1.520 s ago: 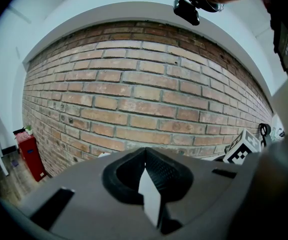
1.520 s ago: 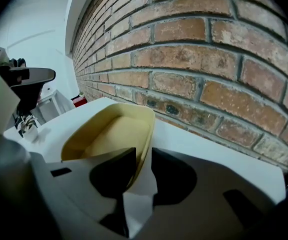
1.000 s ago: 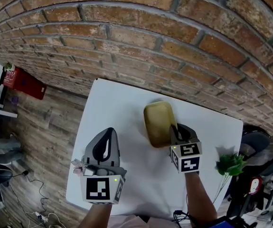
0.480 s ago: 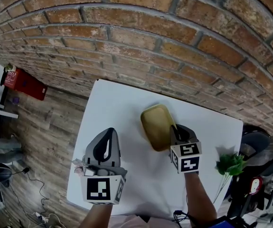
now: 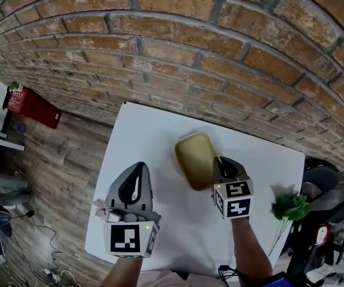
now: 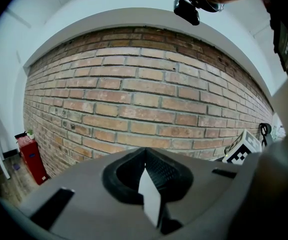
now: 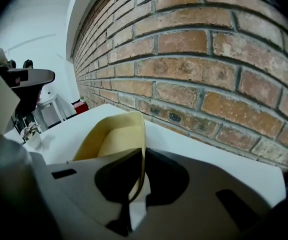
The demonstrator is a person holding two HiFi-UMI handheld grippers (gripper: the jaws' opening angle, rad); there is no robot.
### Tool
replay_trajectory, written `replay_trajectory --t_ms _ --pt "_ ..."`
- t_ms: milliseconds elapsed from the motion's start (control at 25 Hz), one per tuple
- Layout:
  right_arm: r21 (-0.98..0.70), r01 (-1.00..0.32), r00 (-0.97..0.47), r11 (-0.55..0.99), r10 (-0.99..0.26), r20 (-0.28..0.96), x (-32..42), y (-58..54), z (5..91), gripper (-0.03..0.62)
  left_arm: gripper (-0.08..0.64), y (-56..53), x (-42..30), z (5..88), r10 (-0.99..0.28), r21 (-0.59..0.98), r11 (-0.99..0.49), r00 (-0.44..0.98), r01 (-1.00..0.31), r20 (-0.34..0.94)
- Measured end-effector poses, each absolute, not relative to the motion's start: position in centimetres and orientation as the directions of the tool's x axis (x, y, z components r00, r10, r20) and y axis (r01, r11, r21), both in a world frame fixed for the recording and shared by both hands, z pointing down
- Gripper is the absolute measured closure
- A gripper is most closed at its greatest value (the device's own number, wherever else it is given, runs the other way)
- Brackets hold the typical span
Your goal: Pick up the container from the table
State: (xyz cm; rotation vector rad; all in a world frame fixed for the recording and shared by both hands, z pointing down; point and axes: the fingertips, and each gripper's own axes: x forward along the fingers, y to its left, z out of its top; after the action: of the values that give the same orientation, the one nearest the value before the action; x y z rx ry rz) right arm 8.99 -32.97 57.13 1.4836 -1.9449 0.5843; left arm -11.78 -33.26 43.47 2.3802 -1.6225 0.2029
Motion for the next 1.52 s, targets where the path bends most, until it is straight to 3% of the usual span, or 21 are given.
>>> replay_trajectory --t_ms 1520 --pt "0.04 -0.971 -0.185 0.235 -0.848 0.496 10.9 -28.8 43.9 0.583 0.551 -27.5 -9.1 34.0 -0.915 0.029 -0.387 0.387 -0.922 0.115"
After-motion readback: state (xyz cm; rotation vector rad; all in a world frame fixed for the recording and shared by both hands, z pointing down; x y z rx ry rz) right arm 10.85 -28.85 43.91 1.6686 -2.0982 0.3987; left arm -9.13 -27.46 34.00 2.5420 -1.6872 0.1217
